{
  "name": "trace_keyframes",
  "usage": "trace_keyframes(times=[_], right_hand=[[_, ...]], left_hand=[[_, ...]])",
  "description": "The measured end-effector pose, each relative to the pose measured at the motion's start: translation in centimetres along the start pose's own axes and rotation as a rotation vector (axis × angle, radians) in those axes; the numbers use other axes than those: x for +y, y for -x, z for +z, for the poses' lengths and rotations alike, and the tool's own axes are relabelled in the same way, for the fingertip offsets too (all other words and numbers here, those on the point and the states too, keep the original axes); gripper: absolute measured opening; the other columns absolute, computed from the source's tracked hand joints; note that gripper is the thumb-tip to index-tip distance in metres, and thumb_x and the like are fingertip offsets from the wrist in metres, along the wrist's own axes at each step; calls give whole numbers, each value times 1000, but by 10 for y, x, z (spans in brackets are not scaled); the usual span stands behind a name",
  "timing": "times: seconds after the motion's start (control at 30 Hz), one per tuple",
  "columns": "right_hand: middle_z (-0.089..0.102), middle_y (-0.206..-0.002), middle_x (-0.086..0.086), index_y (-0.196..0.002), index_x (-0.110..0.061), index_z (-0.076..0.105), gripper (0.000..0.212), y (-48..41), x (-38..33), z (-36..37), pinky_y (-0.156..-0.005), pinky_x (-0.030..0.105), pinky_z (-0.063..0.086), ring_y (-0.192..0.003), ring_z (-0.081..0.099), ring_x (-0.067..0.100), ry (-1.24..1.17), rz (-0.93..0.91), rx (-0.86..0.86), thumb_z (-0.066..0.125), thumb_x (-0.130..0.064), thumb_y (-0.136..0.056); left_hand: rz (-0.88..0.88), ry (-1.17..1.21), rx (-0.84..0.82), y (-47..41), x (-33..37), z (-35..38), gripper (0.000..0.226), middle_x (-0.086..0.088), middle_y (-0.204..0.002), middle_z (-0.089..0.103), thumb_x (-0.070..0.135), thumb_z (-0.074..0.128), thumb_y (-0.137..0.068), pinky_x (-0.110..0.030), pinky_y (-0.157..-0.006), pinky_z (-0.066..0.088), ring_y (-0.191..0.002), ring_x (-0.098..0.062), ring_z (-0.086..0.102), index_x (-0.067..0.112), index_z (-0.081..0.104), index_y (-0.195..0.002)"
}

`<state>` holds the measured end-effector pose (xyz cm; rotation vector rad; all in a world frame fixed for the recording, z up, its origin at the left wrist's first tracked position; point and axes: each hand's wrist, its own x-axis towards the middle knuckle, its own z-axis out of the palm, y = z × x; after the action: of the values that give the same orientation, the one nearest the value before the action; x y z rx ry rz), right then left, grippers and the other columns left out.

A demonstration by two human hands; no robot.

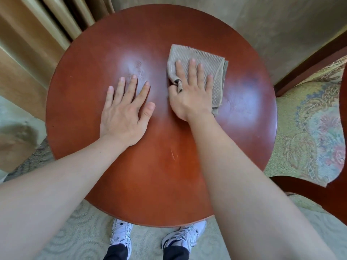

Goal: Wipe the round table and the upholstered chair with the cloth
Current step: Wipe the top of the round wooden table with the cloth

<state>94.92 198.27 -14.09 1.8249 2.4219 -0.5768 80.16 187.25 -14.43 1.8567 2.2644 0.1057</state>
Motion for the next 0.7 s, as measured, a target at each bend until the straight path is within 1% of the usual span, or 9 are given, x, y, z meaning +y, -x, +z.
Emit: trace_keyframes(times=[0.13,0.23,0.3,0.43,0.53,0.63,0.7], right_hand=[[-13,-167,0,-156,-36,-2,65,-31,7,-17,-119,46,-16,-151,-17,21,-7,18,-64,21,-41,-96],[-11,-167,1,-156,-36,-1,66,-20,9,-16,-120,46,-15,-151,-16,22,-16,4,-35,21,-38,-95],[-9,-167,3,-157,-36,1,67,-4,18,-10,-120,46,-14,-152,-15,24,-14,13,16,22,-38,-93],[-4,-168,6,-157,-37,6,68,45,52,-1,-122,46,-8,-153,-9,26,-33,138,113,25,-36,-92],[-3,-168,6,-157,-38,5,69,79,75,1,-122,47,-5,-153,-7,26,-13,256,136,22,-39,-90],[-4,-167,7,-157,-37,3,68,112,74,13,-122,49,-4,-153,-7,28,-6,370,153,21,-47,-92],[-4,-167,8,-157,-37,2,69,133,62,24,-121,50,-4,-152,-7,29,4,400,166,21,-58,-94]], left_hand=[[-4,-4,17,-1,1,1,77,-1,-170,6,65,-12,-95,-45,-126,-2,-156,-24,-2,33,13,-160],[4,8,21,1,0,2,79,-1,-170,7,66,-13,-94,-46,-126,-2,-156,-25,-2,33,13,-160],[10,8,36,1,0,3,81,-2,-170,7,67,-16,-92,-46,-126,-1,-156,-25,-2,33,12,-160],[23,12,36,1,-3,4,83,-3,-170,7,68,-17,-91,-47,-126,0,-156,-25,-2,32,12,-160],[29,10,37,2,-3,5,83,-4,-170,8,68,-15,-92,-48,-126,0,-156,-26,-1,31,13,-160],[29,-2,28,1,-3,4,82,-4,-170,7,68,-15,-92,-49,-126,0,-156,-28,-1,31,12,-160],[27,-8,20,1,-2,3,84,-4,-170,5,68,-17,-91,-49,-126,-1,-156,-28,-3,31,10,-161]])
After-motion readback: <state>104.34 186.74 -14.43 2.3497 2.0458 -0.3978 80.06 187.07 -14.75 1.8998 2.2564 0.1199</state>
